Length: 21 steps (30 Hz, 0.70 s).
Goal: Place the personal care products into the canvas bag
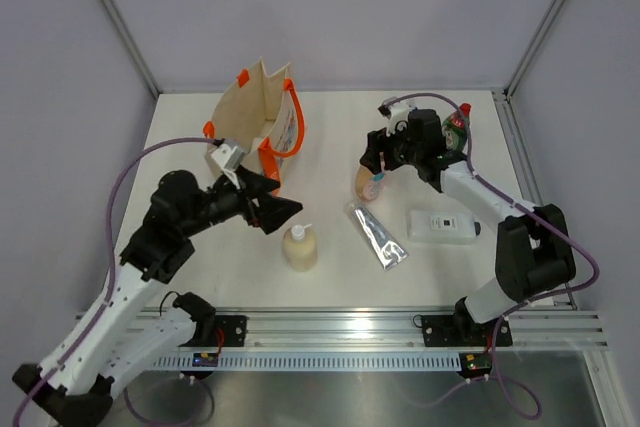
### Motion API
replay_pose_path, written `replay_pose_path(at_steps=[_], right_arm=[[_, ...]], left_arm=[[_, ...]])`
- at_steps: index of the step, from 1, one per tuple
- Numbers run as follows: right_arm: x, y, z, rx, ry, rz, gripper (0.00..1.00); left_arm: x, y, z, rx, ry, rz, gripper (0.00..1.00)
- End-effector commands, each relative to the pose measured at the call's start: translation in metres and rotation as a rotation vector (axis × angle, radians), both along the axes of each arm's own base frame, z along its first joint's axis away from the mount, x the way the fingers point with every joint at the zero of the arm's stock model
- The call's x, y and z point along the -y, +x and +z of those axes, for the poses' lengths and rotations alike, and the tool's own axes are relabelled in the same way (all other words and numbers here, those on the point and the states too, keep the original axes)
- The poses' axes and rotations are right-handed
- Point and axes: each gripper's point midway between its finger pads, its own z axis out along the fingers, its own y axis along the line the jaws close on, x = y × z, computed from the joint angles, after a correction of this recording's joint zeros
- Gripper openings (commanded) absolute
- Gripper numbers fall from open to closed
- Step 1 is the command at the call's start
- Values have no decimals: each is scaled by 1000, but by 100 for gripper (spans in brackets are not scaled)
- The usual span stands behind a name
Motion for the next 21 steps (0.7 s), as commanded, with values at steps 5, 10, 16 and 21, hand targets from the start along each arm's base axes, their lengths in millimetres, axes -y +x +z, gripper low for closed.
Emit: replay_pose_path(at_steps=[5,10,16,21], right_arm=[[5,-49,142,65,242,185,0],[6,-75,155,-10,335,177,0],[10,-99,181,-63,446,186,0],[17,-109,194,-103,526,193,0]], left_arm=[[88,19,-4,83,175,-33,99],[147,52,-15,90,248,19,99],[184,87,-21,98,297,90,99],[194,101,-36,81,361,132,99]])
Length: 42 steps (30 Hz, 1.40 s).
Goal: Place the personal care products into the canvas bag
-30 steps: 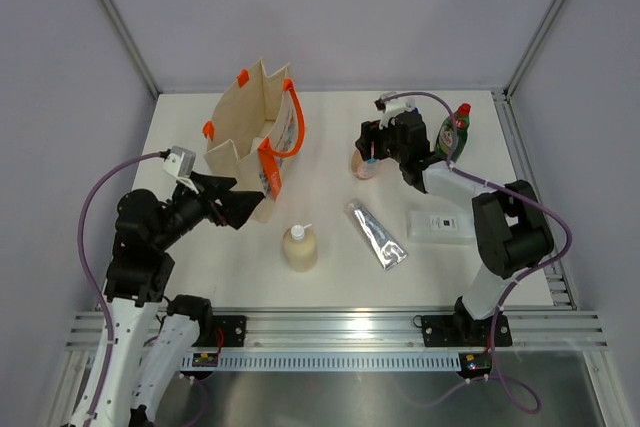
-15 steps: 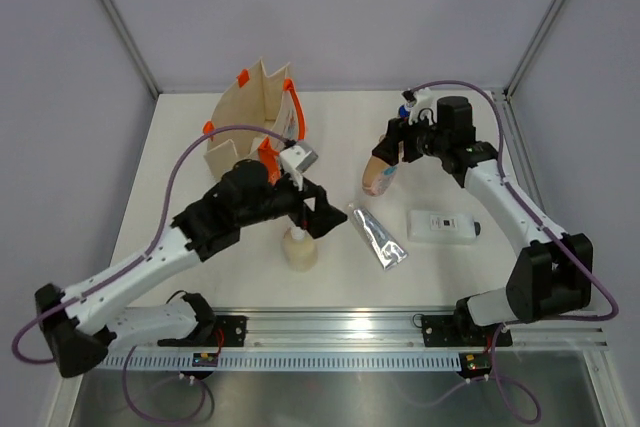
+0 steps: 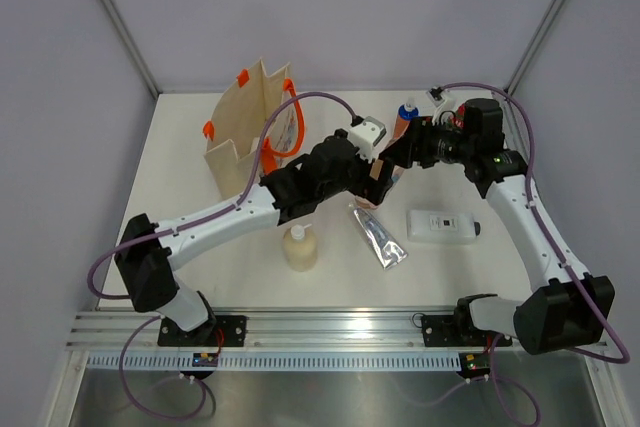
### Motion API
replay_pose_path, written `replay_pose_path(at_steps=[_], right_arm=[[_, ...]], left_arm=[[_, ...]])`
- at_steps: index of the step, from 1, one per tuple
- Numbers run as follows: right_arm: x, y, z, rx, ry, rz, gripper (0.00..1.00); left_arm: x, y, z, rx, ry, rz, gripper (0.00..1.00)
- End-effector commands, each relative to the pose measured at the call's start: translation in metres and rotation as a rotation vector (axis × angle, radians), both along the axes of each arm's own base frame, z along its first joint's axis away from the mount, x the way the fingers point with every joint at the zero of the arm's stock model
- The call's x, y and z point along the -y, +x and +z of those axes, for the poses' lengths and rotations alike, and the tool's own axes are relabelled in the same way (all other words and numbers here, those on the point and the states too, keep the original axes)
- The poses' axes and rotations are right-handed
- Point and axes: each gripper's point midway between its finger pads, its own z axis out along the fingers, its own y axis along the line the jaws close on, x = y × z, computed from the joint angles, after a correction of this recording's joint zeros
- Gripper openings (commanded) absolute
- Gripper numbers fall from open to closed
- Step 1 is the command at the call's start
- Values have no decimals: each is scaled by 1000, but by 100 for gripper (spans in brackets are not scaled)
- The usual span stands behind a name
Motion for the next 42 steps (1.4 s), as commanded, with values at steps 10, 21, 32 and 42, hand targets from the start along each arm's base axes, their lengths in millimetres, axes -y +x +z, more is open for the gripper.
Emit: replay_pose_path(at_steps=[10,21,32,42], right_arm=[[-14,-26,70,28,256,115,0],[-15,-25,68,37,259,133,12],[4,-16,65,134,147,85,99],[53,-14,81,285,126,64,100]], left_arm=[[15,10,16,66,-68,14,93],[25,-9,-2,20,-55,-108,31],[-8,-7,0,-31,-87,-126,6],[-102,16,38,-13,-58,-6,4]])
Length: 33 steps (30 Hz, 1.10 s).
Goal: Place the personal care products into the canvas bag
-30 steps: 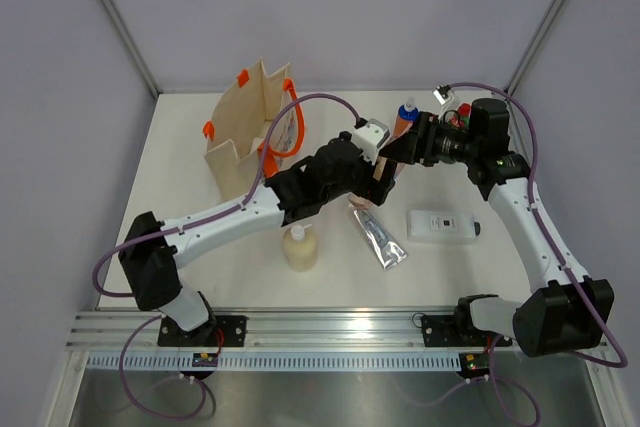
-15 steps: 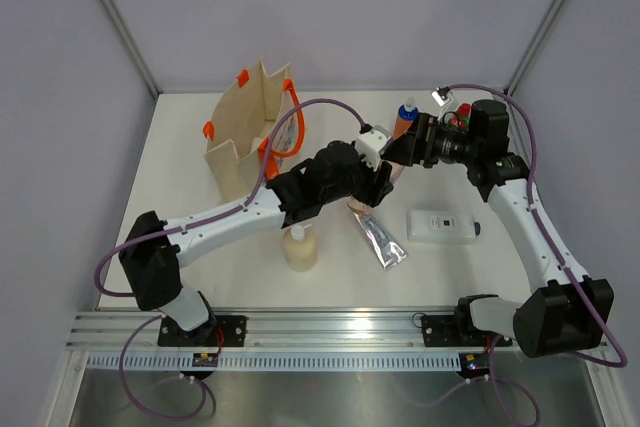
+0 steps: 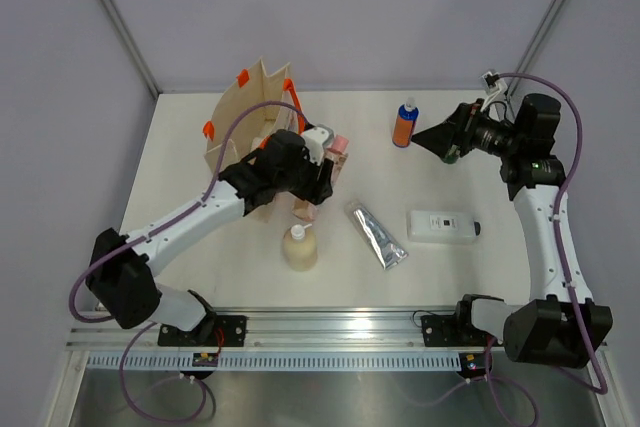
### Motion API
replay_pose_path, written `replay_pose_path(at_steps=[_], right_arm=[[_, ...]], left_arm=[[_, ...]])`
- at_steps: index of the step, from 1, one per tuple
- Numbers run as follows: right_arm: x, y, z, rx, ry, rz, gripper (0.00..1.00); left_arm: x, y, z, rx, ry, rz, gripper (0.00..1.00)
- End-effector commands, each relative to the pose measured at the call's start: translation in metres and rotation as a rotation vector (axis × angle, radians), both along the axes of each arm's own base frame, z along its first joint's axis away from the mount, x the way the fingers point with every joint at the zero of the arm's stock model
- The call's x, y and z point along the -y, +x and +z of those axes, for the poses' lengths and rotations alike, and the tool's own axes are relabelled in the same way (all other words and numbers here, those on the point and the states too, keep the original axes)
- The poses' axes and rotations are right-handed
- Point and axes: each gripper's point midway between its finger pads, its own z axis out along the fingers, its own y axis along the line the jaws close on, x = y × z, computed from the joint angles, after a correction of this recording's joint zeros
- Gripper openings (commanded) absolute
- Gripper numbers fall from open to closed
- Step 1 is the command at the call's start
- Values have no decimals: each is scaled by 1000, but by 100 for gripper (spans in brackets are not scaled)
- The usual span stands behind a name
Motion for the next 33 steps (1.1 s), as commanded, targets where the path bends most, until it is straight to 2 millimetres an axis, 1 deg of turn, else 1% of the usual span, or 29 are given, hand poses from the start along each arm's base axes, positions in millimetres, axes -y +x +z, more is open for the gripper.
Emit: replay_pose_path(at_steps=[1,2,3,4,5,6,7,8,10,11,13,14,15,17,18,19,21,22,24,25,27,28,29,31,32,33], right_arm=[[1,-20,17,135,-26,69,99],[1,-23,12,131,-31,72,99],[0,-29,0,124,-32,82,100],[-1,-32,-6,127,-32,87,100],[-1,-35,-12,126,-33,91,100],[-1,-40,-23,135,-44,99,100],[-1,-43,-27,139,-50,102,99],[0,-44,-31,143,-57,102,99],[1,-48,-39,157,-75,109,99],[2,-50,-45,152,-73,116,99],[2,-51,-46,171,-74,121,100],[3,-51,-46,177,-74,122,99],[4,-51,-48,183,-77,126,99],[4,-51,-50,183,-76,134,99],[5,-51,-51,184,-76,139,99],[6,-50,-52,183,-74,139,99],[8,-51,-54,184,-74,140,100],[9,-51,-55,182,-74,139,99],[10,-52,-57,169,-74,137,100],[12,-50,-58,177,-81,135,100],[13,-49,-60,175,-84,140,100],[13,-48,-61,170,-83,139,99],[14,-47,-61,168,-84,140,100],[14,-47,-63,162,-85,145,100],[14,-48,-65,153,-84,146,99],[15,-48,-67,164,-95,151,99]], left_arm=[[-17,21,140,274,-234,22,4],[-34,33,151,295,-234,69,4],[-44,37,160,300,-231,90,4],[-52,42,186,350,-253,108,4],[-67,54,194,366,-246,152,4],[-77,61,198,371,-232,186,4],[-85,69,205,382,-229,215,4],[-103,85,213,395,-220,272,4],[-121,101,218,408,-204,333,4],[-136,116,222,414,-194,383,4],[-153,131,228,436,-175,440,4],[-165,140,229,447,-159,474,4],[-169,151,228,454,-141,494,5],[-180,164,221,456,-99,511,5],[-178,175,209,435,-81,504,6],[-181,181,202,435,-56,500,6],[-180,189,188,415,-32,487,6],[-178,194,174,390,-19,473,7],[-173,196,162,364,-23,448,8],[-171,196,150,339,-16,436,10],[-170,195,138,314,-10,430,14],[-171,193,127,293,2,430,18],[-174,193,119,289,34,424,30],[-177,190,105,257,65,417,47],[-178,188,94,231,80,410,61],[-178,187,89,220,92,405,66]])
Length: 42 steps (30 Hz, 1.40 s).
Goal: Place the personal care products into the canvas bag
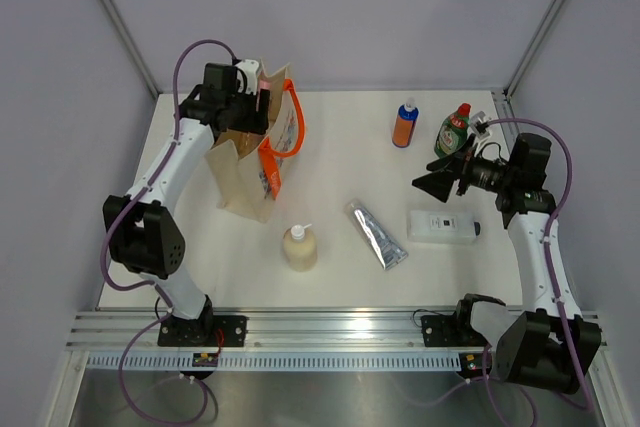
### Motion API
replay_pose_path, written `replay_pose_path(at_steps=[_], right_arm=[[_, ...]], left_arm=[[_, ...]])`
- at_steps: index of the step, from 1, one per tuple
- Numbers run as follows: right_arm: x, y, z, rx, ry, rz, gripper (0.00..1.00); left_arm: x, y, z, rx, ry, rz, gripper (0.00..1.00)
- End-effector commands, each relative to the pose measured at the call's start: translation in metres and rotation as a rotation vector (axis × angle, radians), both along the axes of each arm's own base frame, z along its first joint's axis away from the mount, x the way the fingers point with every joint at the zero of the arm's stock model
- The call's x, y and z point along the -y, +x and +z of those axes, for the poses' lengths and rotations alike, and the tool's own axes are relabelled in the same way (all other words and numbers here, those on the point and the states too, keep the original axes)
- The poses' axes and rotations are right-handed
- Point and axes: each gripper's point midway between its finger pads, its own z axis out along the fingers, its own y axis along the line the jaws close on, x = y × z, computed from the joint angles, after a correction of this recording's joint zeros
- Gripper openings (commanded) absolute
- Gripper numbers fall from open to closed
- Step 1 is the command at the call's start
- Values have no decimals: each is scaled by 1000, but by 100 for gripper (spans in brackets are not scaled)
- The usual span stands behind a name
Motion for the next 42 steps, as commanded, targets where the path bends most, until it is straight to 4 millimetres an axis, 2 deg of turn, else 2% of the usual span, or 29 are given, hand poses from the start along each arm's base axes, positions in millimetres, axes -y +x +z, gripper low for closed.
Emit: replay_pose_path(at_steps=[1,3,5,8,11,13,15,16,17,18,19,20,22,23,25,26,27,28,29,35,37,38,42], right_arm=[[0,-2,3,40,-18,35,100],[1,-2,1,44,-36,31,99],[3,-2,-1,37,-51,20,99],[7,0,1,49,-96,-6,99],[18,6,6,79,-180,-67,99],[30,14,7,76,-229,-161,99],[62,35,6,22,-286,-409,100],[73,41,5,1,-301,-491,99],[95,50,1,-48,-318,-646,100],[105,53,-3,-71,-323,-709,100],[111,55,-6,-82,-328,-752,99],[120,59,-12,-70,-344,-794,99],[119,63,-15,-8,-376,-765,99],[116,68,-16,66,-415,-705,100],[114,76,-19,115,-451,-650,99],[115,88,-24,132,-486,-616,100],[118,95,-27,126,-497,-612,99],[121,107,-17,146,-504,-614,99],[125,120,-34,102,-523,-591,99],[143,179,-58,60,-534,-607,100],[148,192,-62,53,-540,-613,100],[148,199,-72,44,-540,-601,100],[143,217,-88,61,-525,-542,98]], left_arm=[[4,14,41,161,-15,-47,70],[7,11,29,128,-18,-70,78],[11,8,22,110,-31,-90,81],[14,6,23,108,-48,-98,84],[16,4,41,151,-73,-101,85],[16,-1,72,224,-101,-99,86],[16,-8,97,280,-126,-93,87],[14,-17,125,352,-140,-95,91],[13,-23,140,392,-146,-95,99],[13,-29,152,416,-186,-77,99],[10,-43,174,481,-205,-75,99],[10,-53,184,510,-222,-83,99],[9,-71,201,569,-265,-89,99],[10,-91,204,586,-289,-112,99],[13,-109,207,609,-348,-125,99],[16,-127,198,601,-379,-155,99],[19,-136,193,588,-415,-161,99],[20,-143,190,593,-438,-170,99],[23,-158,175,565,-470,-191,99],[24,-194,122,488,-499,-211,99],[22,-205,104,458,-496,-209,99],[22,-210,100,452,-497,-214,99],[22,-225,89,446,-518,-229,99]])
